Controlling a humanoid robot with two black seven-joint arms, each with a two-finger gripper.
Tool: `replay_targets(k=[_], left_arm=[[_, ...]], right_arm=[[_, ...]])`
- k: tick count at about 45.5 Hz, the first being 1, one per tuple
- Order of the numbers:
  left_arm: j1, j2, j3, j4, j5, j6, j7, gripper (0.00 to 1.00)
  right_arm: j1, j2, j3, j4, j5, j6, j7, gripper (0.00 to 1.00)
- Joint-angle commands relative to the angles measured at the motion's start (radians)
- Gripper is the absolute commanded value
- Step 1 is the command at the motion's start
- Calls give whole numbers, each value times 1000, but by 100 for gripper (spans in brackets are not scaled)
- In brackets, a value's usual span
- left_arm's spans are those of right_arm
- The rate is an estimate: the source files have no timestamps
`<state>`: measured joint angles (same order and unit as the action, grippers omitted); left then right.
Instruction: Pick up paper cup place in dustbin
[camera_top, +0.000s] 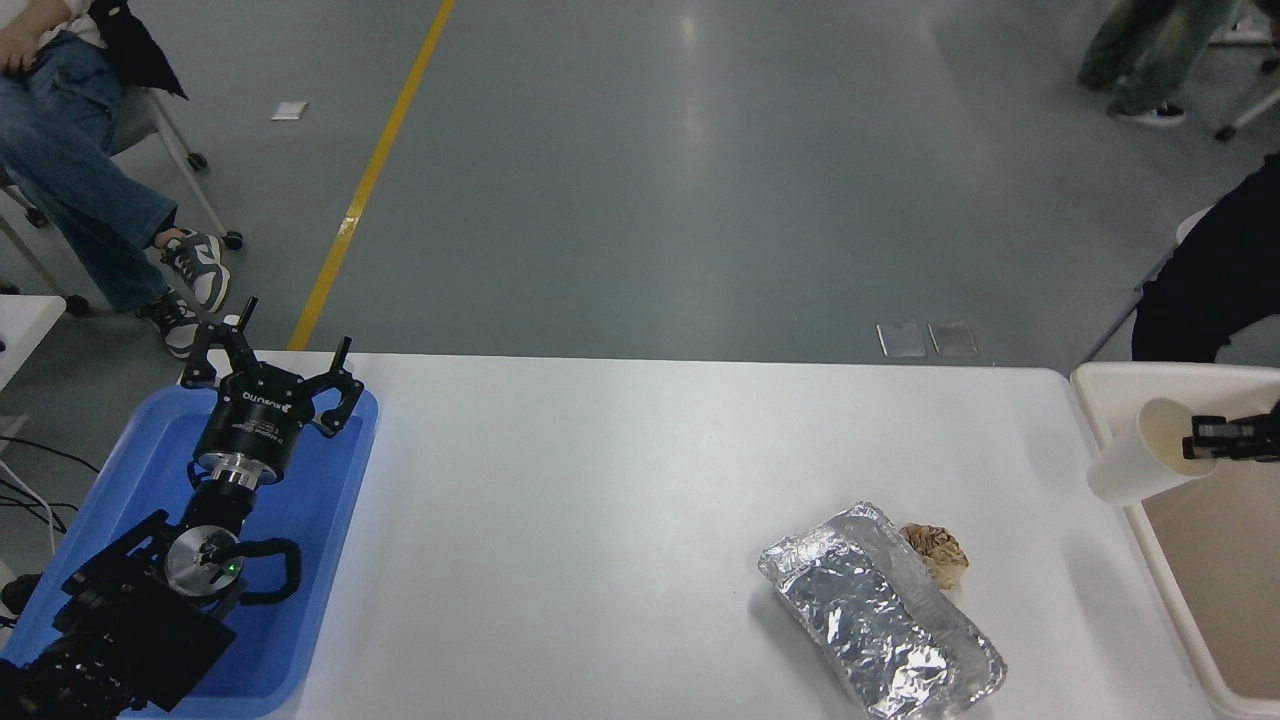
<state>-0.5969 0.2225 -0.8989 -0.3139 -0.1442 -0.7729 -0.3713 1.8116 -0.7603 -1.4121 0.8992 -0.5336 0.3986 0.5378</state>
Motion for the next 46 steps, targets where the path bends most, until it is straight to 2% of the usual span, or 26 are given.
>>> replay_targets(k=[1, 8, 46], left_arm=[[0, 0, 0, -1, 0, 0, 0, 100], [0, 0, 0, -1, 0, 0, 0, 100], [0, 1, 0, 1, 0, 0, 0, 100]], right_arm=[[287, -43, -48, 27, -55, 161, 8, 0], [385, -54, -48, 27, -101, 224, 8, 0], [354, -60, -57, 17, -106, 207, 4, 0]])
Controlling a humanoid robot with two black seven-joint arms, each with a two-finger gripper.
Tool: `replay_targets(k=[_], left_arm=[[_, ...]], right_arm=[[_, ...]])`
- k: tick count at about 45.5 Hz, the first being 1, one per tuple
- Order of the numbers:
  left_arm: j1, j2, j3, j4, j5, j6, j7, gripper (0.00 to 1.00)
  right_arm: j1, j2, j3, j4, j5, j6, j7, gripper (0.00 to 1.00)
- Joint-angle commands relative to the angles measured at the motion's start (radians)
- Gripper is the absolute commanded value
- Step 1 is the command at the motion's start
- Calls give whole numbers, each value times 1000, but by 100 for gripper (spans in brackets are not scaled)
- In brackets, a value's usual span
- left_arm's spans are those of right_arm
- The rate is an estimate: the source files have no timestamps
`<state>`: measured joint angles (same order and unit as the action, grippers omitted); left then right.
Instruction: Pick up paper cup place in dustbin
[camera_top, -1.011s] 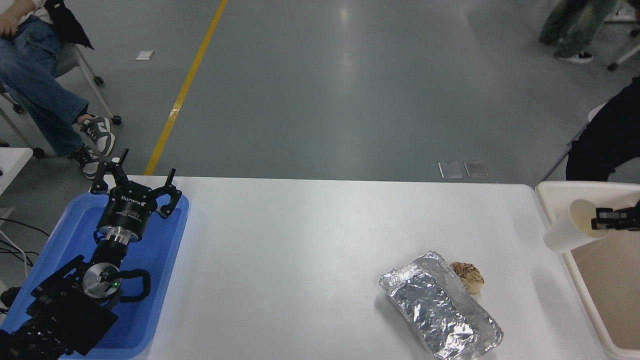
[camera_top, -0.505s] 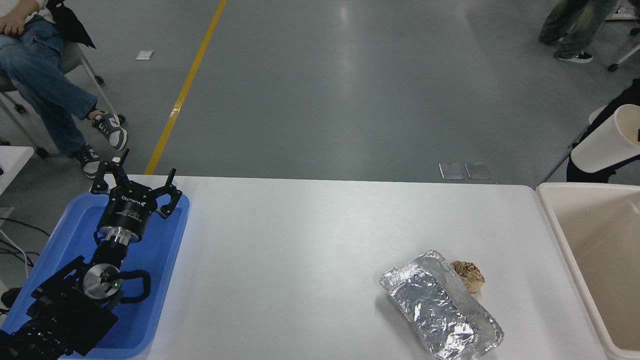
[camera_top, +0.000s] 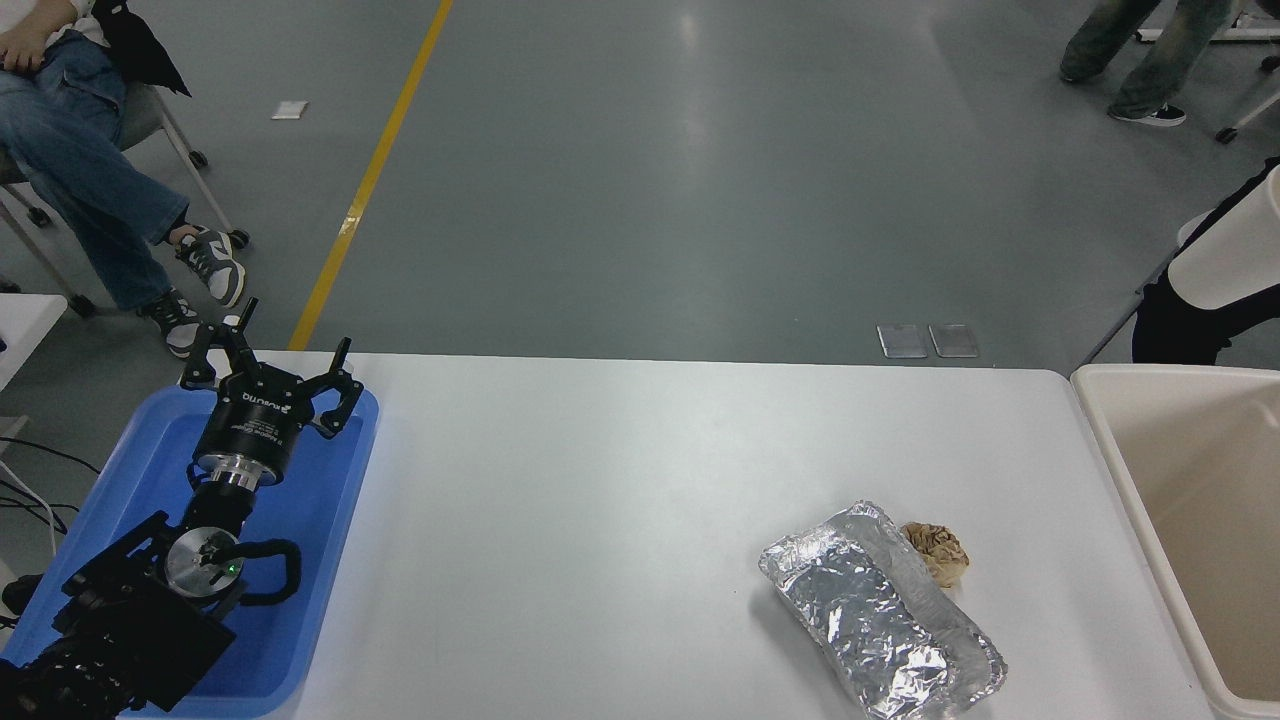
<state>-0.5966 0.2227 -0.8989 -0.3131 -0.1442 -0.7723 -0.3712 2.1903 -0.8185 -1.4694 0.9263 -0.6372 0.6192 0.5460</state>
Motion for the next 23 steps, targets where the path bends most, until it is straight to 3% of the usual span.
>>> replay_targets(k=[1, 11, 16, 23], left_arm=[[0, 1, 0, 0, 0, -1, 0, 100], [0, 0, 0, -1, 0, -1, 0, 100], [0, 0, 0, -1, 0, -1, 0, 100], [0, 1, 0, 0, 0, -1, 0, 100]], right_arm=[[-41, -4, 1, -15, -2, -18, -4, 0], [-309, -4, 46, -197, 46, -130, -9, 0], [-516, 1, 107, -342, 168, -177, -20, 0], [-832, 9, 150, -605, 345, -260, -84, 0]])
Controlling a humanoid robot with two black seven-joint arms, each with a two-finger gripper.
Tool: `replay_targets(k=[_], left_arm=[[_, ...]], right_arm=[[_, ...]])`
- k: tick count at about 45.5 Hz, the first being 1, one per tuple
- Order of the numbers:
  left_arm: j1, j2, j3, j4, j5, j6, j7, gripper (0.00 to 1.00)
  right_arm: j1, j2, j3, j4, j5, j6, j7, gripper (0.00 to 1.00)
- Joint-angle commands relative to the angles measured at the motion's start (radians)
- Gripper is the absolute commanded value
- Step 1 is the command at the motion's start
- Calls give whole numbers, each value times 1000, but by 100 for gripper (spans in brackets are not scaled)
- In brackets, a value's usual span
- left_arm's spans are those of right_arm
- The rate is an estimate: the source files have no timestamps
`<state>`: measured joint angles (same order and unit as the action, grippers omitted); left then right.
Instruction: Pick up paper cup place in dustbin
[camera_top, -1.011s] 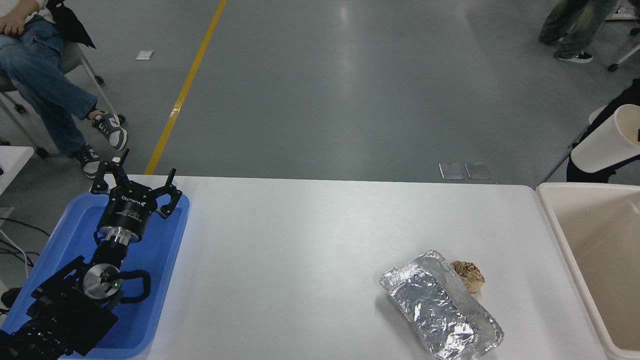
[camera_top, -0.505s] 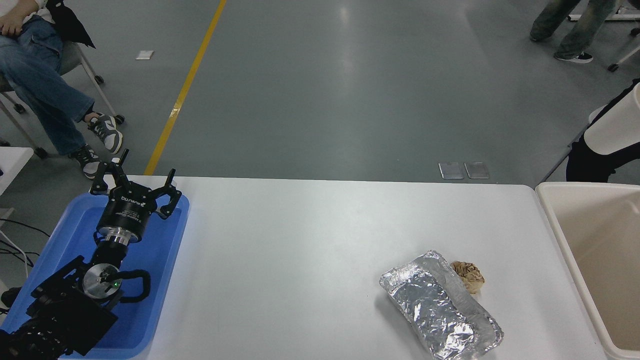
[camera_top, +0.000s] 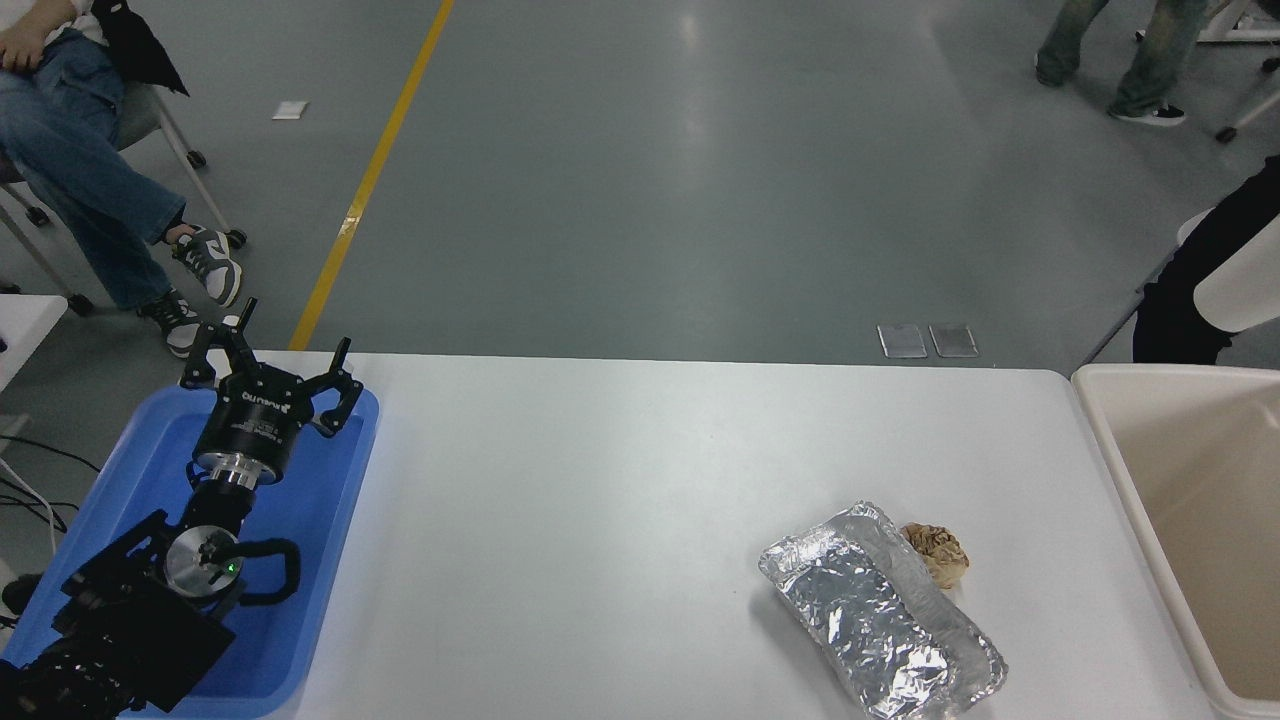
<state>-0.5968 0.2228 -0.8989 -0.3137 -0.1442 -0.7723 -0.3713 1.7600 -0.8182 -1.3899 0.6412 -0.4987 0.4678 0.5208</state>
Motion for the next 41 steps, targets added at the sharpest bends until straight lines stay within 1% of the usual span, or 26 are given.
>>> replay_targets(k=[1, 4, 5, 8, 10, 12, 20, 28, 32, 37, 41], left_arm=[[0, 1, 0, -1, 0, 1, 0, 100], [0, 0, 0, -1, 0, 1, 0, 100], [0, 0, 0, 1, 0, -1, 0, 100], [0, 0, 0, 1, 0, 1, 0, 100], [0, 1, 0, -1, 0, 1, 0, 100], [0, 0, 0, 1, 0, -1, 0, 100], [0, 0, 0, -1, 0, 1, 0, 100], [0, 1, 0, 1, 0, 1, 0, 100], [0, 1, 0, -1, 0, 1, 0, 100], [0, 0, 0, 1, 0, -1, 0, 100], [0, 1, 0, -1, 0, 1, 0, 100]], right_arm=[[-440, 11, 83, -349, 230, -115, -74, 0], [-542, 22, 138, -420, 270, -136, -136, 0], [-583, 28, 167, -442, 278, -152, -166, 0], [-666, 37, 242, -465, 278, -198, -235, 0], [-714, 43, 294, -469, 278, -228, -272, 0], [-757, 54, 340, -469, 278, -254, -300, 0], [-912, 132, 486, -480, 282, -388, -378, 0], [-1022, 214, 604, -482, 289, -483, -481, 0], [-1060, 252, 655, -482, 289, -521, -524, 0], [-1102, 290, 704, -482, 290, -561, -561, 0], [-1119, 304, 724, -482, 290, -572, -568, 0]])
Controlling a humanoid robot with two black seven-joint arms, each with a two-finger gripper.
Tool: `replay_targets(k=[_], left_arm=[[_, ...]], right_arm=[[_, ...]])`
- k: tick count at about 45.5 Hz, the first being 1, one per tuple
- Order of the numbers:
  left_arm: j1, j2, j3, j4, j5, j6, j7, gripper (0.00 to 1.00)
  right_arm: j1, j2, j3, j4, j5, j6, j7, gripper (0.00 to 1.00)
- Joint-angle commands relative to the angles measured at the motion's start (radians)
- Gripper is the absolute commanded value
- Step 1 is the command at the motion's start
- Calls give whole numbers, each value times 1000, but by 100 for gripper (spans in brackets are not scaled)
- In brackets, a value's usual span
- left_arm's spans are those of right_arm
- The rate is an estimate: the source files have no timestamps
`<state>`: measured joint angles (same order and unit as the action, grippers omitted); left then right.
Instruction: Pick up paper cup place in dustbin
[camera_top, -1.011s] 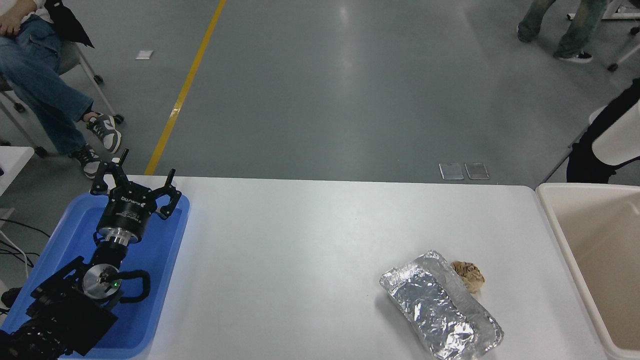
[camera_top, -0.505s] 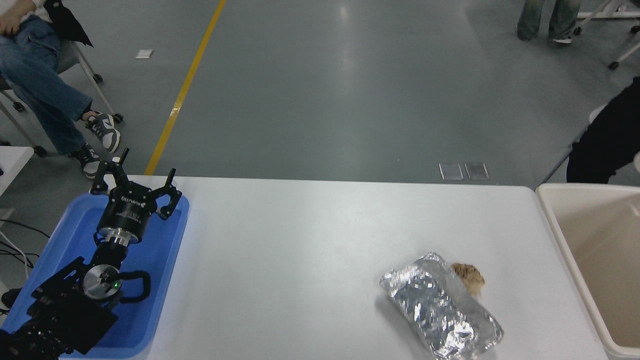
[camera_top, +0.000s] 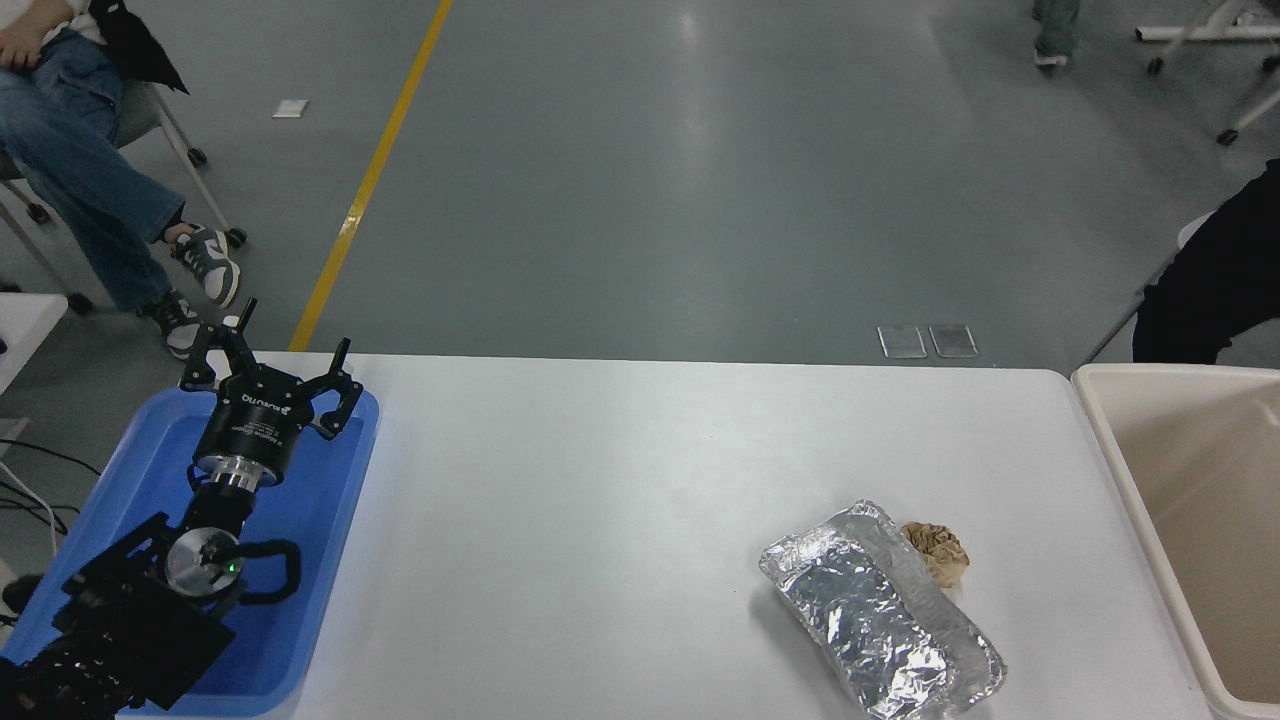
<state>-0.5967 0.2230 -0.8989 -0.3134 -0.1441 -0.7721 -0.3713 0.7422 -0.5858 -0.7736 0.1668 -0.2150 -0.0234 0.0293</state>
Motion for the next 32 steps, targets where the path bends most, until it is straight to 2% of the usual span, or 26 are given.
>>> replay_targets(k=[1, 12, 14, 17, 18, 32], left_arm=[[0, -1, 0, -1, 0, 1, 0, 100], [0, -1, 0, -1, 0, 1, 0, 100], [0, -1, 0, -1, 0, -1, 0, 100], [0, -1, 0, 1, 0, 1, 0, 100], [0, -1, 0, 1, 0, 1, 0, 100], [0, -1, 0, 1, 0, -1, 0, 100]], right_arm=[[-104, 75, 109, -7, 6, -81, -77, 0], [-107, 76, 120, -6, 14, -95, -75, 2], [-104, 75, 137, -4, 19, -95, -75, 28], [-101, 72, 160, -4, 20, -96, -75, 85], [-98, 70, 168, -4, 20, -96, -75, 100], [-34, 69, 178, 17, 19, -73, -75, 100]])
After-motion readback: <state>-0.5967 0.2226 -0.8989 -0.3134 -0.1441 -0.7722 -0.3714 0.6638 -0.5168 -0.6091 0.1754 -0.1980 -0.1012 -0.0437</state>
